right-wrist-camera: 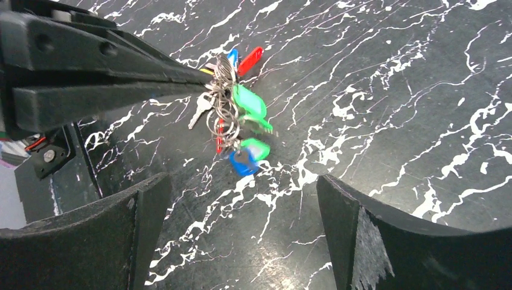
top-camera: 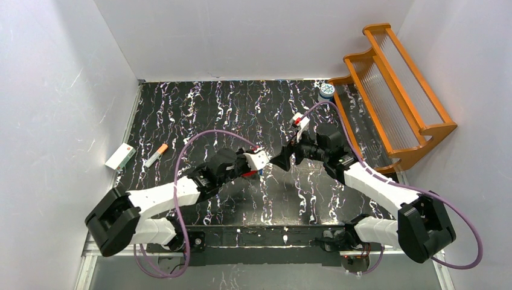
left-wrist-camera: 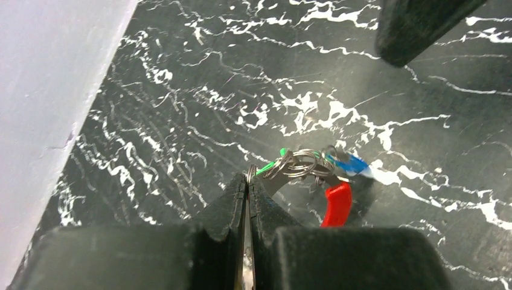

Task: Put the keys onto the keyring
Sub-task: Place the keyring at the center of the board.

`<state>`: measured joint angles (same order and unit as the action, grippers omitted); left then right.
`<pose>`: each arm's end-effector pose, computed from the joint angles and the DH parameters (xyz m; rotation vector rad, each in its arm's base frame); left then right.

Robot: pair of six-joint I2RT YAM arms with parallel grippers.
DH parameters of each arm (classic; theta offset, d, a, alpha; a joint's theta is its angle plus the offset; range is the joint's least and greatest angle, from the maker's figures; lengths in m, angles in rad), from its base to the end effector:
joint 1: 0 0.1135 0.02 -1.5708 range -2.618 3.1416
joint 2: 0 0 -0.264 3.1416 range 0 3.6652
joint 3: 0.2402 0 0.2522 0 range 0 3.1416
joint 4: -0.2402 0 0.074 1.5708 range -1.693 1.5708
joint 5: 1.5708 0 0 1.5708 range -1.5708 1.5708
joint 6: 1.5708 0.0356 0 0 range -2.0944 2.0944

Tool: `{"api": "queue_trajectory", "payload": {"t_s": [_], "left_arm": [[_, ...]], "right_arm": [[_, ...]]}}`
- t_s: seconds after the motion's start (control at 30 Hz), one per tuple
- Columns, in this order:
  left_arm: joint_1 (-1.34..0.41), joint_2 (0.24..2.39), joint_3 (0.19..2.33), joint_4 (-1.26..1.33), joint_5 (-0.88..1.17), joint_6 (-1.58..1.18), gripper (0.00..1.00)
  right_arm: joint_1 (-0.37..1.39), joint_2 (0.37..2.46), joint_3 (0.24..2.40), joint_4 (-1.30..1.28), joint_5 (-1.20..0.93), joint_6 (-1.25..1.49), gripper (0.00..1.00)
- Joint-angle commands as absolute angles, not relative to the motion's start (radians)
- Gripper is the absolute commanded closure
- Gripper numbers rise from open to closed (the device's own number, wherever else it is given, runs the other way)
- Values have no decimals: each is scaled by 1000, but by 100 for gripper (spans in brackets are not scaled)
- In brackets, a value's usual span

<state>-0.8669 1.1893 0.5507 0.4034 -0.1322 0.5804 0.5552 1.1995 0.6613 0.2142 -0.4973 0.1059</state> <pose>0.1721 -0.1955 0.2352 1.1228 1.4129 -0.0848 0.2163 0.1542 0.2519 -0.7727 1.8012 0.9130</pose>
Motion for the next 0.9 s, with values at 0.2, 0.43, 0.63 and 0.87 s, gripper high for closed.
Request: {"api": "queue_trajectory", "payload": {"t_s": [0.2,0.43,0.63,0.87], "left_arm": [[-809,1335,700,509,-24,445,91],[-653,1311,682,632,136,184,57],[-524,1239,594,767,88,-84,11],[-302,1091,469,795,71,-328,2]], "right_arm": [[539,1141,668,189,-434,85,1],[535,1144,666,192,-429,88,1],[529,1155,664,210,-431,100,1],[516,1178,666,223,-438,112,1]]}}
